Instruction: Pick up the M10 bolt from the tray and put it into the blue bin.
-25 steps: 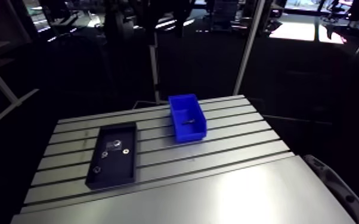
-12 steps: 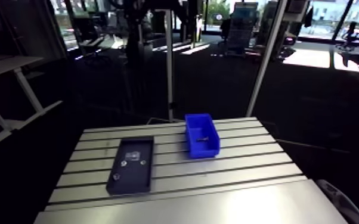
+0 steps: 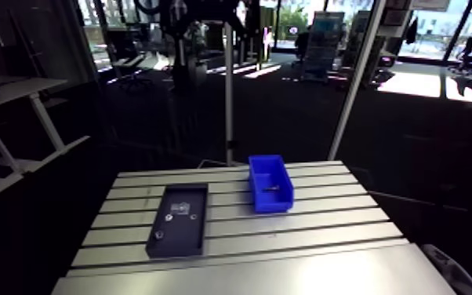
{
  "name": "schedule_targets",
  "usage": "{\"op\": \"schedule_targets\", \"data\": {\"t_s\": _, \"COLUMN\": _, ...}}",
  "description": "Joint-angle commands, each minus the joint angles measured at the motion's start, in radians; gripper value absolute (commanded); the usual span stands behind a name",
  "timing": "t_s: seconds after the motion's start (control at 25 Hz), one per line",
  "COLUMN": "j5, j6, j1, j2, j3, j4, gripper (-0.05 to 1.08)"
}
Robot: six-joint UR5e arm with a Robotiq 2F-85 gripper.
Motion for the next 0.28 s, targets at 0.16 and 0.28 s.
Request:
{"op": "schedule_targets", "data": {"t_s": 0.16, "j5": 0.003, "j6": 0.002, "j1": -0.002, "j2": -0.017, "j3": 0.039, "j4": -0.021, "gripper": 0.01}}
{"op": "schedule_targets", "data": {"t_s": 0.28, "j5": 0.005, "j6": 0.002, "j1": -0.002, "j2": -0.018, "j3": 0.048, "j4": -0.021, "gripper": 0.01}}
